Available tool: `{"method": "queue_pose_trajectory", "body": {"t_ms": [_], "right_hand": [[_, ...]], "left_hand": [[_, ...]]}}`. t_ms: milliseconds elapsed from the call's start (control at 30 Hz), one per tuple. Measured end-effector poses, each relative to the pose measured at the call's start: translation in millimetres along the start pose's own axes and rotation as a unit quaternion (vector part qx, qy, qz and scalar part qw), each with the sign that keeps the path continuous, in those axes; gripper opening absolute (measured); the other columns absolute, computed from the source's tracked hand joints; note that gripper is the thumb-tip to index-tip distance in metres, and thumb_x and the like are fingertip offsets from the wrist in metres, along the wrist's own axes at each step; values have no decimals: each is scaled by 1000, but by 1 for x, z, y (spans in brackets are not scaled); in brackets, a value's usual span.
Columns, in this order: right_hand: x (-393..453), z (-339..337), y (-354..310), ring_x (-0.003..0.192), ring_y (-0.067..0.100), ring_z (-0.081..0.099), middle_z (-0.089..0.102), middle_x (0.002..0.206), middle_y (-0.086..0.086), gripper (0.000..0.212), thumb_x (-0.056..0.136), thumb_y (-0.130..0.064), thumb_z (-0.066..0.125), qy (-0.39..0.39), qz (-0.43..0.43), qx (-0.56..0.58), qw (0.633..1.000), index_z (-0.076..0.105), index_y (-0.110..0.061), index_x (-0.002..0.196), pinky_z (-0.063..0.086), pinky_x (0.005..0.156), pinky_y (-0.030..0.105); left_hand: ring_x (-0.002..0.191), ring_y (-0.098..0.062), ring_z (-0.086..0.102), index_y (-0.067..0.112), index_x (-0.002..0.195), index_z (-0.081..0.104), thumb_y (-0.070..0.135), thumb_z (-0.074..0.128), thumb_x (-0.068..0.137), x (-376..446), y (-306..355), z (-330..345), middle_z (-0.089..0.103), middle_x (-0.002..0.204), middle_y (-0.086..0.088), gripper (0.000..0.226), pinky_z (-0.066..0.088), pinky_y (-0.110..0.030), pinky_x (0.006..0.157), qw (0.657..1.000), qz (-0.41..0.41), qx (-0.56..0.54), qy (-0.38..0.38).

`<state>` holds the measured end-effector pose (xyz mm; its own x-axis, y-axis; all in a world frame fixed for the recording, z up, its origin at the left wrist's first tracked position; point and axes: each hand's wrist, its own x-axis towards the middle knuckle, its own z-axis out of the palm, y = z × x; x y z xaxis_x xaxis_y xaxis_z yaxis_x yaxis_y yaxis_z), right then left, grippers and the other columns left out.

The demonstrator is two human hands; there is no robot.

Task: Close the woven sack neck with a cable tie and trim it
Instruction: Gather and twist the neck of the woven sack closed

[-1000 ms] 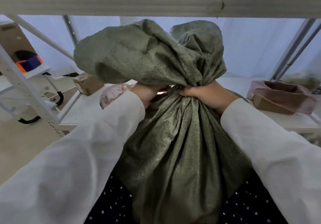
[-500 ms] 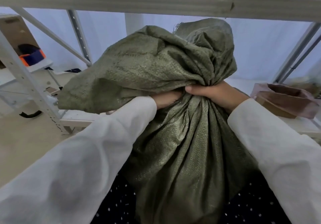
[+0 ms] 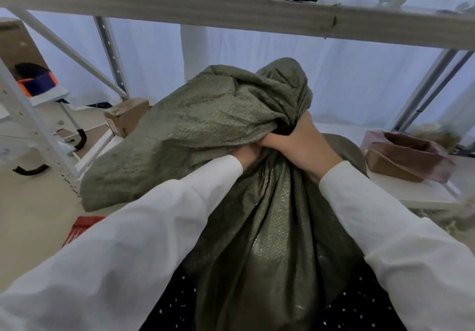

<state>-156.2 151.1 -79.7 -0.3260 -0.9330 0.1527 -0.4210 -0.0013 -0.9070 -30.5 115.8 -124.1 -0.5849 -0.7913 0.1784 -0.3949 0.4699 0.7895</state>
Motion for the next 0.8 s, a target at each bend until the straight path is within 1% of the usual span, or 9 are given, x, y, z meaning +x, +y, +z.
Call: {"method": "queue_pose_trajectory", "body": {"t_ms": [67, 133, 233, 300, 367, 467, 567, 667, 800], "right_hand": [[-1, 2, -2, 109, 12, 53, 55, 123, -5, 87, 60, -44, 81, 16, -4, -32, 999, 38, -17, 131, 45, 92, 30], [1, -1, -5, 99, 16, 60, 64, 109, 1, 52, 70, -39, 72, 71, -30, -36, 996, 56, -15, 113, 49, 81, 30], [10, -8, -2, 98, 28, 63, 69, 98, 10, 12, 84, -21, 55, 136, 14, 61, 989, 64, -13, 84, 51, 85, 46], [15, -12, 2, 100, 29, 64, 68, 104, 10, 14, 83, -24, 55, 110, 51, 175, 977, 65, -18, 90, 50, 92, 51], [18, -13, 3, 102, 26, 65, 67, 114, 10, 39, 79, -36, 59, 55, 86, 282, 954, 63, -15, 112, 51, 93, 47], [21, -17, 3, 107, 25, 64, 65, 121, 9, 70, 70, -53, 63, 3, 133, 340, 931, 55, -13, 127, 47, 98, 46], [23, -17, 1, 109, 26, 63, 64, 124, 10, 57, 83, -50, 55, -55, 124, 346, 928, 56, -14, 127, 47, 98, 45], [19, -14, -9, 108, 24, 64, 65, 121, 5, 58, 74, -55, 61, -41, 76, 286, 954, 60, -21, 120, 47, 98, 47], [2, -9, -26, 101, 18, 60, 67, 106, 2, 35, 70, -49, 50, 62, -78, -11, 995, 64, -25, 91, 47, 92, 47]], "left_hand": [[140, -23, 21, 2, 142, 20, 11, 33, 99, 0, 1, 1, 21, 152, -13, 46, 11, -19, 106, 1000, 18, -12, 7], [139, -20, 25, 10, 140, 32, 18, 39, 98, 13, 4, 0, 27, 152, -9, 44, 12, -16, 102, 994, -11, -111, 17], [140, -17, 22, 12, 139, 37, 21, 39, 98, 24, 16, -9, 27, 153, -4, 42, 8, -14, 99, 995, -37, -89, 16], [138, -12, 25, 13, 139, 37, 25, 39, 98, 28, 23, -22, 29, 151, 2, 43, 11, -11, 99, 995, -52, -86, -12], [130, -5, 34, 20, 137, 41, 46, 54, 87, 28, 21, -37, 37, 140, 13, 58, 17, -9, 105, 990, -70, -119, 6], [115, -12, 57, 25, 122, 58, 68, 75, 43, 30, 10, -51, 61, 125, 8, 92, 38, -37, 107, 967, -119, -217, 60], [109, -7, 54, 32, 116, 55, 52, 75, 64, 27, 21, -50, 61, 112, 16, 59, 38, -29, 99, 985, -70, -157, 1], [101, -2, 54, 31, 120, 48, 35, 74, 73, 26, 25, -43, 56, 107, 18, 54, 40, -21, 90, 985, -39, -168, 2], [105, -8, 58, 33, 98, 59, 32, 75, 68, 21, 25, -25, 62, 111, 12, 34, 41, -29, 100, 968, -35, -240, -71]]}}
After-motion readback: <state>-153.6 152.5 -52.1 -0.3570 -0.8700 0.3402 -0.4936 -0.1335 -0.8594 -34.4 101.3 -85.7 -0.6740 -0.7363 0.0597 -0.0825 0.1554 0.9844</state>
